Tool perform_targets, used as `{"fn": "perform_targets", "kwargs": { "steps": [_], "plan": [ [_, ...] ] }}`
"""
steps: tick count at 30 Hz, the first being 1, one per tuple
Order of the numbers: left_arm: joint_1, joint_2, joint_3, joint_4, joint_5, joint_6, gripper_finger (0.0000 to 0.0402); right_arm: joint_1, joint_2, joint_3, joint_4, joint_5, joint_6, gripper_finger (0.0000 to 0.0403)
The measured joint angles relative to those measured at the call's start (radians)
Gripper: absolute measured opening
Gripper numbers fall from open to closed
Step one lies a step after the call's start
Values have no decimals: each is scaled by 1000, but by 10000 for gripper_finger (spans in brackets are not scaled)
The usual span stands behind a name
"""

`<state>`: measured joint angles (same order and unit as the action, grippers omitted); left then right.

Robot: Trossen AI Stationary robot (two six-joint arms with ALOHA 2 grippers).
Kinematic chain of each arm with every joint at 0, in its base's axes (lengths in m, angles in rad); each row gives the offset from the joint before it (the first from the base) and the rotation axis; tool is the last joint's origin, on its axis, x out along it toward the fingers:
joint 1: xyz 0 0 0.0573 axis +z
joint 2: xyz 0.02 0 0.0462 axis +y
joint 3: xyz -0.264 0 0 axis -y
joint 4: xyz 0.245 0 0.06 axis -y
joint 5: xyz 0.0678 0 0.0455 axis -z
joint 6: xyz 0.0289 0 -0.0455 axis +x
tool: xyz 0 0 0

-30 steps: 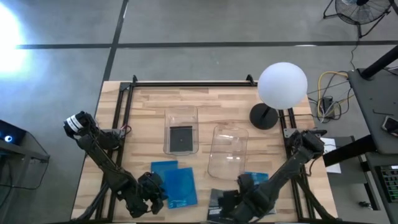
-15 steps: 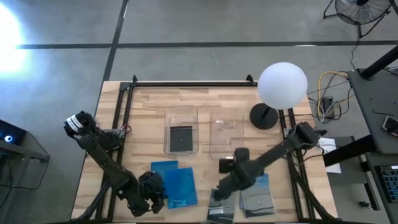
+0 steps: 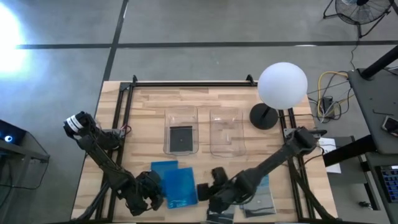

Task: Pick & place jewel cases by type
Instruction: Put the middle blue cd case into the right transparent bin

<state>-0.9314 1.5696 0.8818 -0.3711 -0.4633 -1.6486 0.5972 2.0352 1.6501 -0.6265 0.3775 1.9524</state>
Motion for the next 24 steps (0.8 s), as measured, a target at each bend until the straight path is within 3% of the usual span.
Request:
{"fn": "perform_targets", "kwargs": {
  "steps": [4,14,24],
  "plan": [
    [-11,-1,-50,78,0,-35,161,-2,89,0,136,0,6,210],
    [-28,0,-92,82,-60,-81,161,-31,152,12,149,45,8,210],
    [-22,0,-103,124,-134,-103,161,-71,177,12,175,10,-72,210]
  ]
}}
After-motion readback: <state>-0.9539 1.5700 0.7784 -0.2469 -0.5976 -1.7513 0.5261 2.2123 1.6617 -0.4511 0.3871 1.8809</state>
